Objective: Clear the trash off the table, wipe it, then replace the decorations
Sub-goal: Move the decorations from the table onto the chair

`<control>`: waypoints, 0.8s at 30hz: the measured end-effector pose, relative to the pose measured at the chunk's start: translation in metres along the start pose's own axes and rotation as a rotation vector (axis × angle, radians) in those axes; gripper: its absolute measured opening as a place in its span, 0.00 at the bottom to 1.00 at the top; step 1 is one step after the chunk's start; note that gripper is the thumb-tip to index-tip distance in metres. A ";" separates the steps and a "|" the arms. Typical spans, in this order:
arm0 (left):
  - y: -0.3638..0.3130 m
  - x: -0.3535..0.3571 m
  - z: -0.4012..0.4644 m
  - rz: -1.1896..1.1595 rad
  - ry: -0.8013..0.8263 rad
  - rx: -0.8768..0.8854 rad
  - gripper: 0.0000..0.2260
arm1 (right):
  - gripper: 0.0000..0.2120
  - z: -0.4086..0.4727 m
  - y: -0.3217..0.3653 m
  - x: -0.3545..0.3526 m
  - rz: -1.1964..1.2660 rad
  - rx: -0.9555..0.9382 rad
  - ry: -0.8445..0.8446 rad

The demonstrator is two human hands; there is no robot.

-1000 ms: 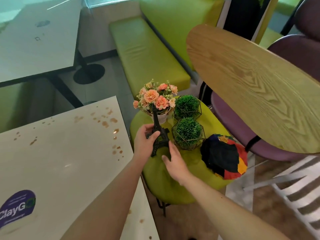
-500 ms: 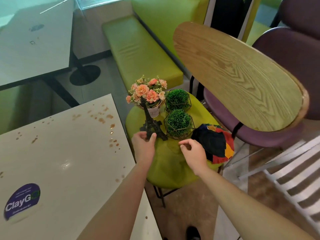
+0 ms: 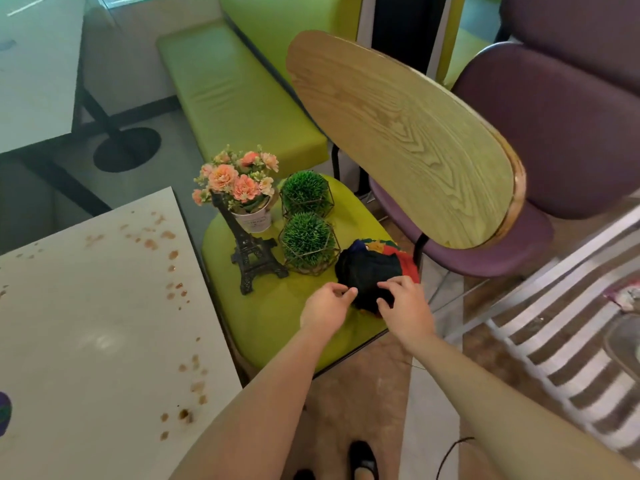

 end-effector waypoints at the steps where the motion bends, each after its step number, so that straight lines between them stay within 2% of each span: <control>1: 0.000 0.002 0.002 0.011 -0.015 -0.007 0.18 | 0.18 -0.002 -0.001 0.002 -0.003 -0.029 0.012; 6: -0.004 0.006 0.006 0.104 -0.091 0.015 0.09 | 0.23 -0.013 -0.006 0.010 0.003 -0.093 0.047; 11: -0.006 0.006 0.004 0.068 -0.156 -0.021 0.11 | 0.26 -0.014 -0.008 0.011 0.016 -0.099 0.103; 15: -0.011 0.007 0.003 0.133 -0.183 -0.015 0.07 | 0.28 -0.014 -0.010 0.014 0.028 -0.093 0.165; 20: -0.018 0.005 -0.008 0.007 -0.214 0.020 0.06 | 0.27 -0.013 -0.013 0.007 0.071 -0.074 0.188; 24: -0.039 0.002 -0.019 -0.194 -0.169 0.136 0.04 | 0.25 -0.010 -0.002 -0.018 0.112 -0.061 0.042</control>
Point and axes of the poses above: each hand's wrist, its own z-axis towards the middle knuckle, its own x-axis out of the palm, y = z × x, the point moved 10 cm from there along z, towards the middle knuckle, and after that the axes turned 2 degrees about z, right-handed, at the moved point
